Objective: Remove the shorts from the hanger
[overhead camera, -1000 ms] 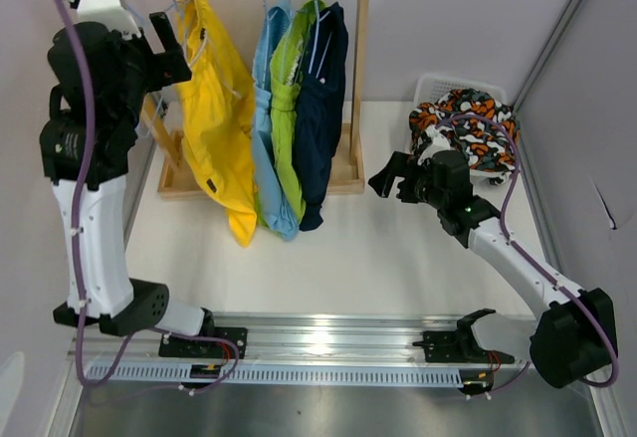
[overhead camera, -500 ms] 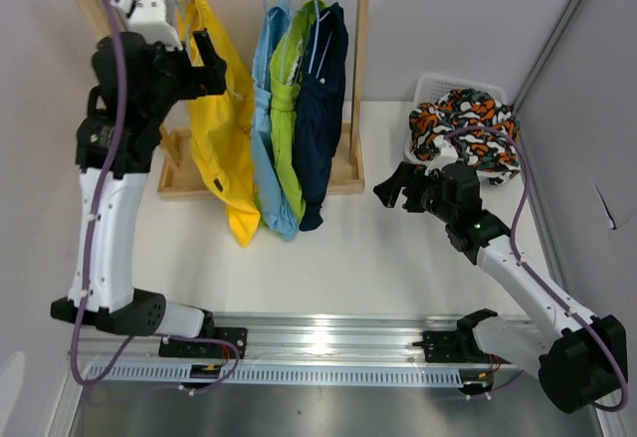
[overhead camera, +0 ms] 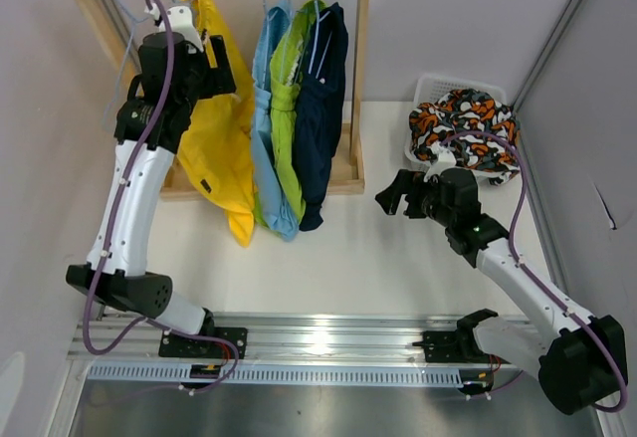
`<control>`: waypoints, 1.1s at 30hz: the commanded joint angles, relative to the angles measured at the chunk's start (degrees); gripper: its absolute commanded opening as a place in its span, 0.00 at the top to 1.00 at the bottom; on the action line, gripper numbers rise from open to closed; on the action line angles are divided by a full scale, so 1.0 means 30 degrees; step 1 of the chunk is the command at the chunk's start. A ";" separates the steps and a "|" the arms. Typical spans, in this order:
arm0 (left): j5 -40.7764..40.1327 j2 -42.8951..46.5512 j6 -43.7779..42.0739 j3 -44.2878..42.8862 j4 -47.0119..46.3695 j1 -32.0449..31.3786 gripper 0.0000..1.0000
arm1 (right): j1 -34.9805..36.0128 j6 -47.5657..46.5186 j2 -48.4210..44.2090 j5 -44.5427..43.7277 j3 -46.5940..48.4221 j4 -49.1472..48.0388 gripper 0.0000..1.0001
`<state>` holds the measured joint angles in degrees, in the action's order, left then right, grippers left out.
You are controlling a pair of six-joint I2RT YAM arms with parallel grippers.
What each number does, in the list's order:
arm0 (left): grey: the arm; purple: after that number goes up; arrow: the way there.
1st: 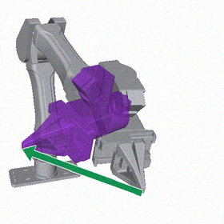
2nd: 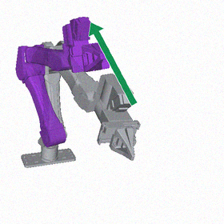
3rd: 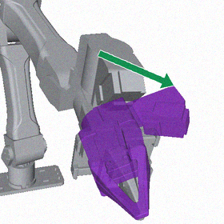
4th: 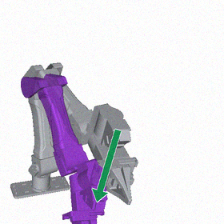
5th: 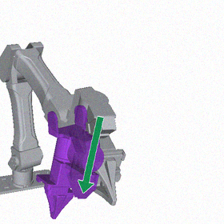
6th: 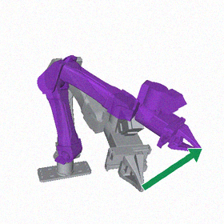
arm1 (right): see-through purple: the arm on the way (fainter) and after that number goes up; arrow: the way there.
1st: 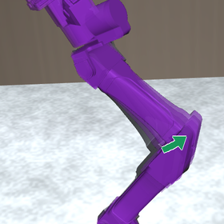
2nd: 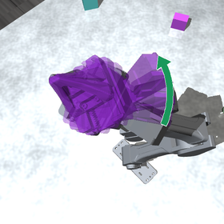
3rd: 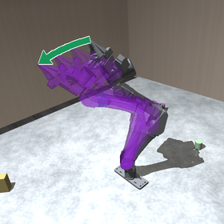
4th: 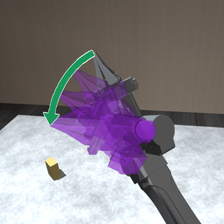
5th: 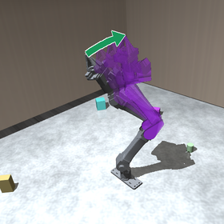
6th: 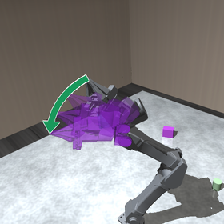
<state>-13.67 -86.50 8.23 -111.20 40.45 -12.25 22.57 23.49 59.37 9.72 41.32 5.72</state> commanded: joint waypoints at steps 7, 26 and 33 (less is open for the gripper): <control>-0.0451 0.2612 -0.0045 -0.0874 -0.1206 -0.0077 0.08 | -0.0198 -0.0212 0.0892 0.0277 -0.0179 -0.1230 0.00; -0.0247 -0.2893 0.0069 -0.2949 -0.2408 0.0978 0.64 | -0.0782 -0.0914 0.0599 0.0247 -0.0531 -0.0733 0.00; 0.0015 -0.4125 -0.0252 -0.5617 -0.1094 0.0978 1.00 | -0.1311 -0.0973 0.0569 0.0570 -0.0824 -0.0879 0.01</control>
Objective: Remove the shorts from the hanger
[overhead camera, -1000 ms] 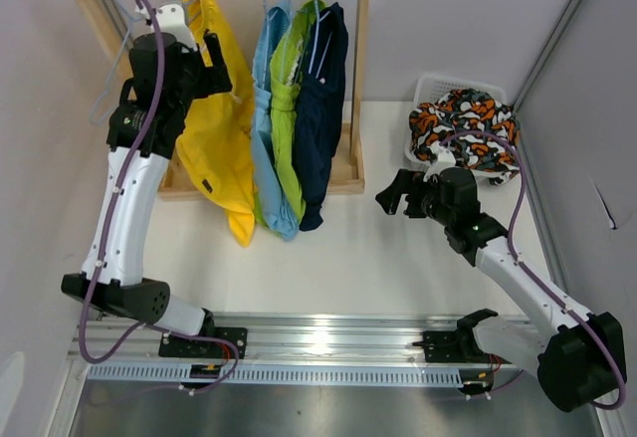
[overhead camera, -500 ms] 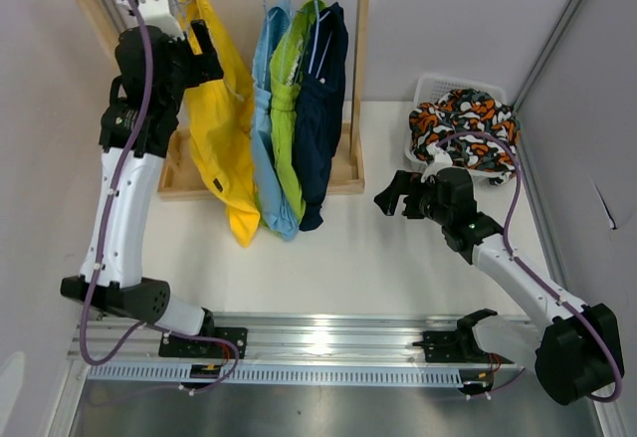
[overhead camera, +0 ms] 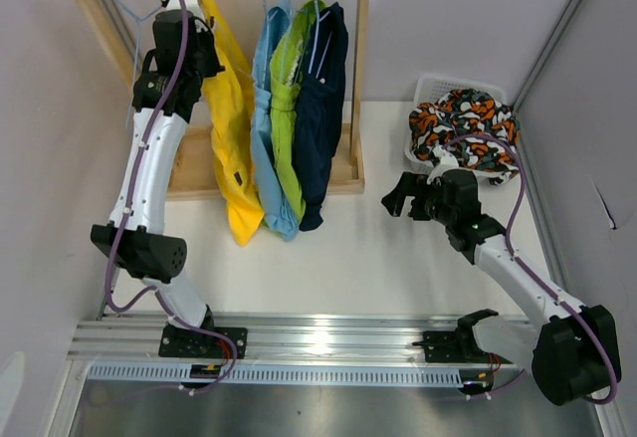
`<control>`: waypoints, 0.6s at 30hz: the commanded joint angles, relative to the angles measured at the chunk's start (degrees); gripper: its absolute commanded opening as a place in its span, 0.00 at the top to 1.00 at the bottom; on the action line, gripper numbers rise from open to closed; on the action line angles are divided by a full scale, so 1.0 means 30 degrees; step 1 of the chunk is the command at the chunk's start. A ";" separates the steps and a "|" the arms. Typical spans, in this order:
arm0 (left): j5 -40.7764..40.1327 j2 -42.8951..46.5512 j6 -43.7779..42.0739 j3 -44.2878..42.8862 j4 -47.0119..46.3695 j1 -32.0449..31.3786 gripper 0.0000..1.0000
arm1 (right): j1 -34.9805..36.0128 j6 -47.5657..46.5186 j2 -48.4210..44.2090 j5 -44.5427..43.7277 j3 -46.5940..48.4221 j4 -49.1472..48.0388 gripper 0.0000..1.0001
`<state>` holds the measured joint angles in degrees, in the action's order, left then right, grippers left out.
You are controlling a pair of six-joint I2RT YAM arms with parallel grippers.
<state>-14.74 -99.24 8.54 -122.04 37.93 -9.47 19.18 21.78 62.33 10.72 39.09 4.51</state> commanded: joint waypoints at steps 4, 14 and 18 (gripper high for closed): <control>0.1017 0.0238 -0.0881 -0.4401 0.0713 -0.0297 1.00 | -0.0299 -0.0346 -0.0092 0.0468 -0.0110 -0.0800 0.00; 0.3007 0.0299 -0.1233 -0.6752 0.1565 -0.0562 1.00 | -0.0328 -0.0111 0.0084 0.0792 0.0124 -0.1065 0.01; 0.4325 -0.0170 -0.1175 -0.7133 0.1507 -0.0562 1.00 | -0.0329 -0.0258 -0.0208 0.0616 0.0124 -0.0743 0.01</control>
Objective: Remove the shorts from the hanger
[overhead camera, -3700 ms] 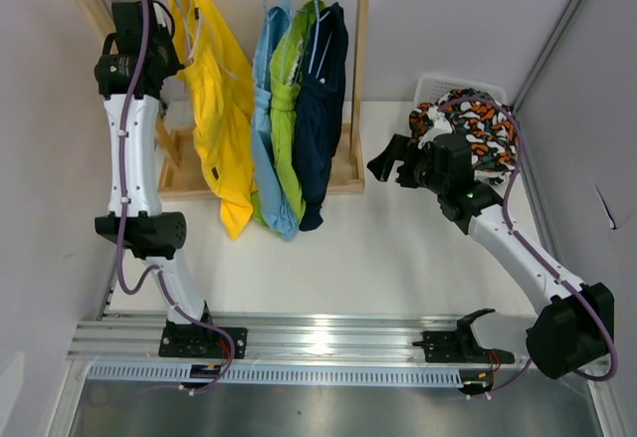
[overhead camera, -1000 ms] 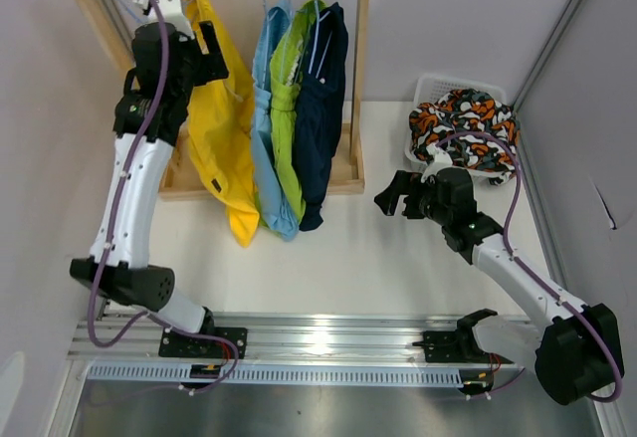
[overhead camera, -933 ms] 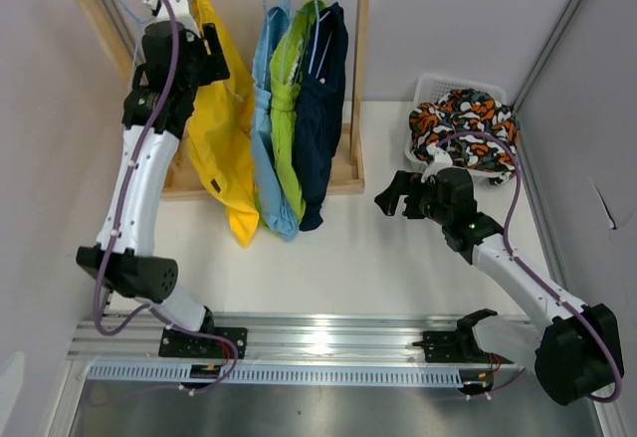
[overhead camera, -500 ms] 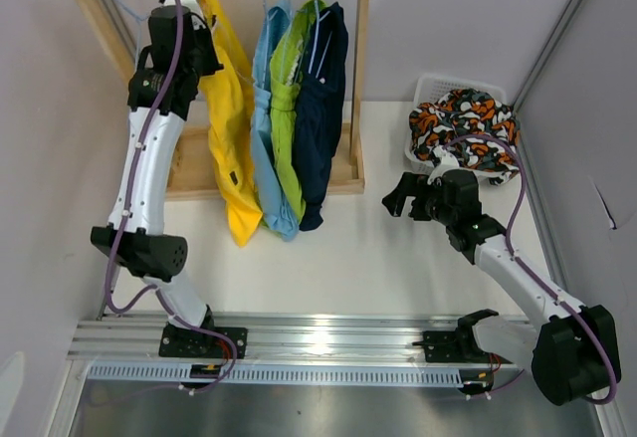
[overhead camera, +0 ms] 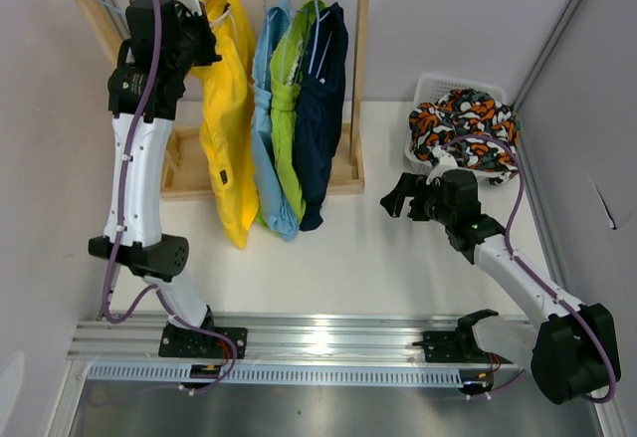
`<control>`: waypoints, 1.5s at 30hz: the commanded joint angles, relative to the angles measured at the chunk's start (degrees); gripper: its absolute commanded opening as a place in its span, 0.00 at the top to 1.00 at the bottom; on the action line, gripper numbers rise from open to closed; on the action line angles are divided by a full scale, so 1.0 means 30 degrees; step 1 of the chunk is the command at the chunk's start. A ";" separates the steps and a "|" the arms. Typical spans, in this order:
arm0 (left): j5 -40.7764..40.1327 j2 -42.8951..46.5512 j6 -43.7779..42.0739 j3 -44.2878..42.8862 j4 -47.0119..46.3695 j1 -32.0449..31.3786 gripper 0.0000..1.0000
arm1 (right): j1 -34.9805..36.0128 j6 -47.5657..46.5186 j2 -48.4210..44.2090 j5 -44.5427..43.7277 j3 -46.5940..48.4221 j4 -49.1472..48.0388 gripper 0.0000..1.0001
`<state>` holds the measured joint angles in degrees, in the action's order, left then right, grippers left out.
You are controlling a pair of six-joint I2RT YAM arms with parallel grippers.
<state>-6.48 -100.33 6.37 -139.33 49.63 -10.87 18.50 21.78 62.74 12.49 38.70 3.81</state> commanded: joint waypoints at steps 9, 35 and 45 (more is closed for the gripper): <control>0.6408 0.0396 -0.0716 -0.0203 -0.1692 -0.0154 1.00 | -0.0220 -0.0258 -0.0698 0.0113 0.0226 -0.0333 0.01; 0.0315 1.4135 0.0072 1.4391 0.1882 -0.2938 1.00 | 0.0394 0.0621 -0.3686 0.0933 0.0927 0.0925 0.01; 0.8537 1.7183 0.0483 1.4973 0.2005 -0.4604 1.00 | 0.2853 -0.0082 -0.4244 0.7814 0.6394 0.0455 0.01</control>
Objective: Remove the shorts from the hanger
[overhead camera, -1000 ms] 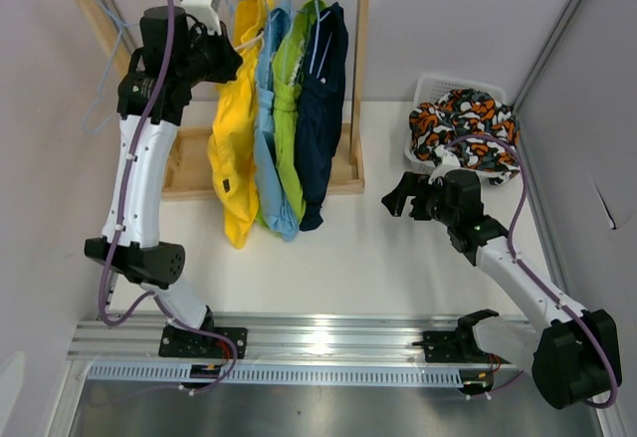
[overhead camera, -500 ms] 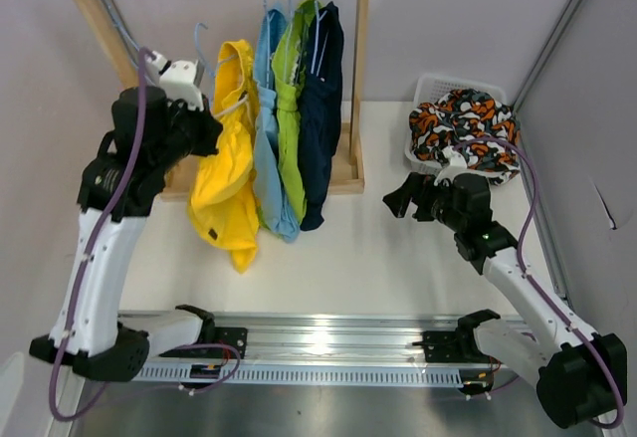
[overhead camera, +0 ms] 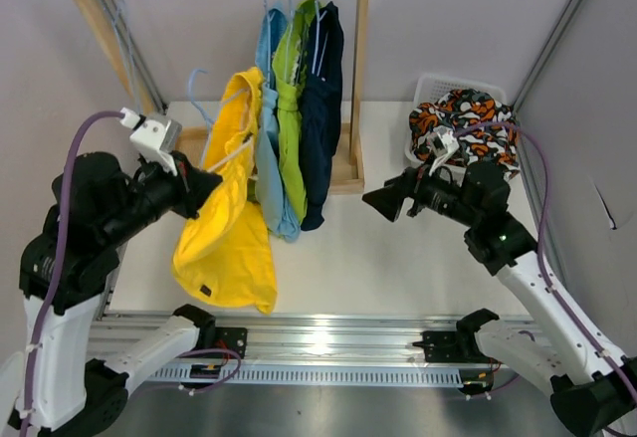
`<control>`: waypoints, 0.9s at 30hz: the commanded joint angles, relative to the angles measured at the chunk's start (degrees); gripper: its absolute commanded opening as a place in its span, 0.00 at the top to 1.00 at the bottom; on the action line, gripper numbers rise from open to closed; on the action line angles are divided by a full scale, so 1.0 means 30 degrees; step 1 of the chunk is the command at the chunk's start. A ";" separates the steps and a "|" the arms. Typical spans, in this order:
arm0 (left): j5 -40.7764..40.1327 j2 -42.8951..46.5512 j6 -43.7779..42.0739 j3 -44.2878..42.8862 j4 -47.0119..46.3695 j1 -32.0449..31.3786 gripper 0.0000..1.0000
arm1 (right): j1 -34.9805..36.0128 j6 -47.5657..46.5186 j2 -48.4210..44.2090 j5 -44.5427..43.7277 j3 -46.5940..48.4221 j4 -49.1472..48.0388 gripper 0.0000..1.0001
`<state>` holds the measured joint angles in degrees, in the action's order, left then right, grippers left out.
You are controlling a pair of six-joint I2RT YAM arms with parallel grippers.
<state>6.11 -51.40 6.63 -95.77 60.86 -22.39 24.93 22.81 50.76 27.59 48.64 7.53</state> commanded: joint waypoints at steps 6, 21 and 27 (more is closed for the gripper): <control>0.8157 0.2042 0.0601 0.0400 -0.2299 -0.2200 1.00 | 0.2237 -0.1214 0.1211 0.2698 0.7423 0.0330 0.00; 1.0618 0.6027 0.0718 -0.0305 -0.2064 -0.4547 1.00 | 0.3087 -0.2768 0.5519 0.2726 1.3140 0.1504 0.01; 1.1496 0.6292 0.1011 0.0017 -0.2444 -0.5104 1.00 | 0.3496 -0.2447 0.6048 0.2521 1.3434 0.0889 0.01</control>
<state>36.69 -31.94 9.06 -95.68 60.45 -36.88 34.54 15.79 69.12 35.22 85.95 12.40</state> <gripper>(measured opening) 0.045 0.993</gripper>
